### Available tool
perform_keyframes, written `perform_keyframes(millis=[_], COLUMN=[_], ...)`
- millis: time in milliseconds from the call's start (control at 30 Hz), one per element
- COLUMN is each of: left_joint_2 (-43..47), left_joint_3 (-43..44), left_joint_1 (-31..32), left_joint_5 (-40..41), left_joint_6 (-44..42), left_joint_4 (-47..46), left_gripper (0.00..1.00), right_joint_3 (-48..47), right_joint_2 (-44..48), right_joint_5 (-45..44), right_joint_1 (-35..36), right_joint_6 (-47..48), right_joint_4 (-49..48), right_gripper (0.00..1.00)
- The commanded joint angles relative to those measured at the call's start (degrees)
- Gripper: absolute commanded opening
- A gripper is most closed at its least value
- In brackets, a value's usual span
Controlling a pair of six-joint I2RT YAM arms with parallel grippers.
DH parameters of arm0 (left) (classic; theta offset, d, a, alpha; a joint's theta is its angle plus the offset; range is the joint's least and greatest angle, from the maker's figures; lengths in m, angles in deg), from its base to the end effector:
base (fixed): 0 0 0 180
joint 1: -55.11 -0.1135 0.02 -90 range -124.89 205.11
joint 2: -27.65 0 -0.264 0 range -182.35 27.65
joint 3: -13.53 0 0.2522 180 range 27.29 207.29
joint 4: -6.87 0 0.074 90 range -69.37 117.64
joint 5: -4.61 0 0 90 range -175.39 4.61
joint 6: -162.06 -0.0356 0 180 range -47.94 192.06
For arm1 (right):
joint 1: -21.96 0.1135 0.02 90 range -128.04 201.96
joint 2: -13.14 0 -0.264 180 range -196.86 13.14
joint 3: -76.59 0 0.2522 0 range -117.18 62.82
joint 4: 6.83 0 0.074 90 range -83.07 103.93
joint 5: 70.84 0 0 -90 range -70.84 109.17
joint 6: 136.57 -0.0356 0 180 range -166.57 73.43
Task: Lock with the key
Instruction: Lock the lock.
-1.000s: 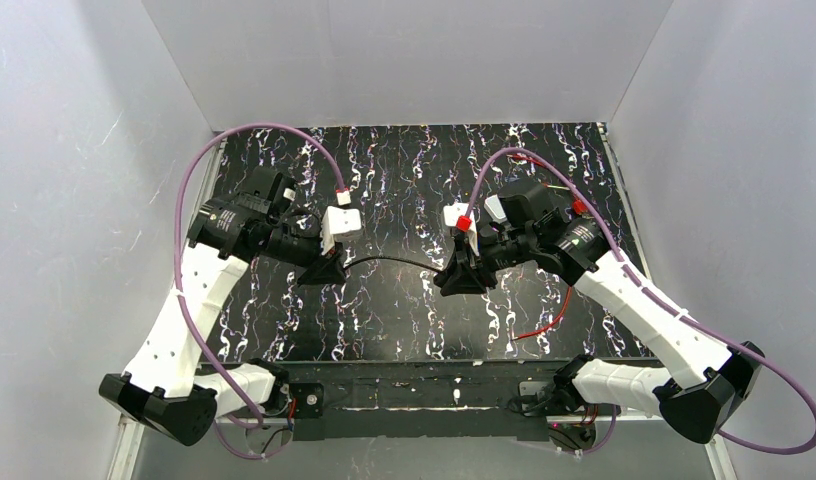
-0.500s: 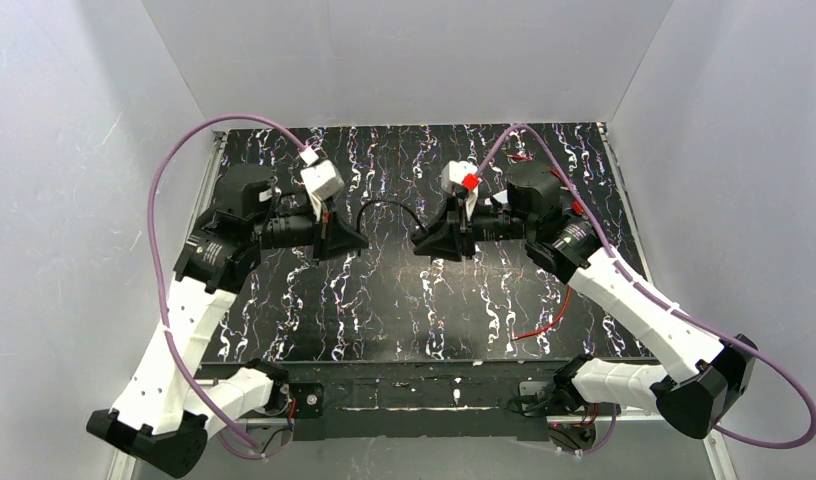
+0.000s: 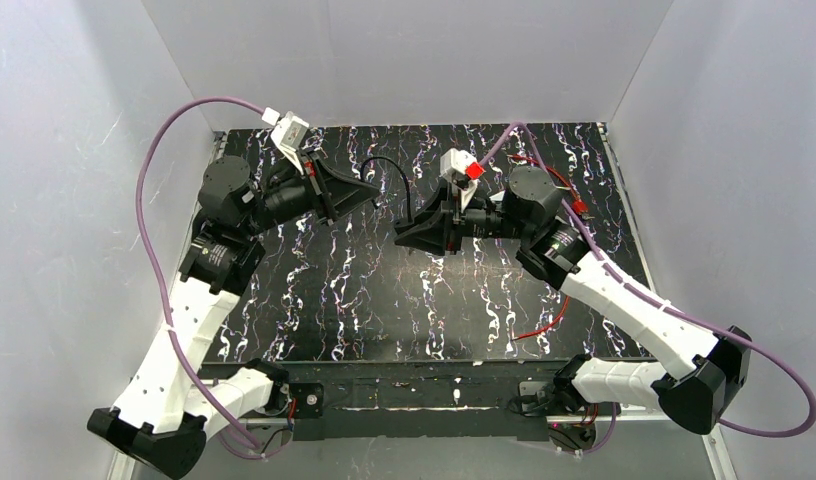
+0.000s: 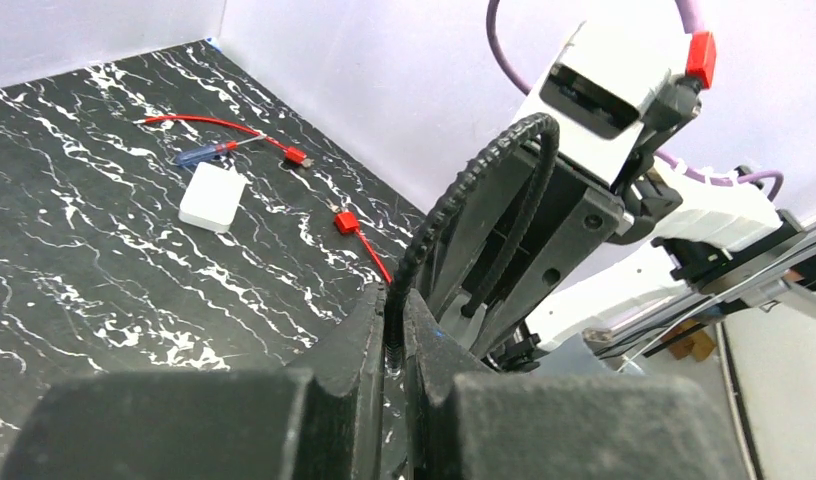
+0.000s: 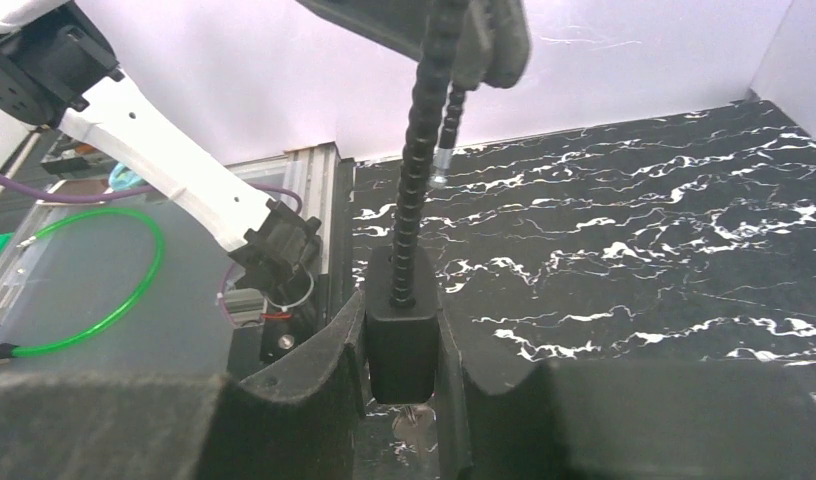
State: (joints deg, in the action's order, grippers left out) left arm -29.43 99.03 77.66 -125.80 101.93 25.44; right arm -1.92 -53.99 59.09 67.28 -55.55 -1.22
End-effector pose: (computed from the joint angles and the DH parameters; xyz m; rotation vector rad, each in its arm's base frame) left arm 0.1740 -0.0972 0.4724 0.5339 1.4696 -1.2250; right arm 0.1704 0.2048 0.4167 -1.0501 1.2487 1.2535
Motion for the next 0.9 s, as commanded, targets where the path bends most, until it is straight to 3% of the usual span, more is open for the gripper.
perform_keyframes(millis=[0,867], left_joint_2=[0.2,-0.3], left_joint_3=[0.0,-4.3], left_joint_1=[1.2,5.3], left_joint_5=[-0.1,-2.6], left_joint_6=[5.1,4.3], left_joint_4=[-5.1,-7.1], left_gripper=[0.0,0.0], right_joint_3=[0.4,1.5], right_joint_2=[0.0,-1.5], right_joint_5=[-0.6,-1.4], right_joint_1=[1.0,1.1], right_joint_6=[-2.3,-4.3], right_joint_4=[-5.8,-8.4], right_gripper=[0.01,0.01])
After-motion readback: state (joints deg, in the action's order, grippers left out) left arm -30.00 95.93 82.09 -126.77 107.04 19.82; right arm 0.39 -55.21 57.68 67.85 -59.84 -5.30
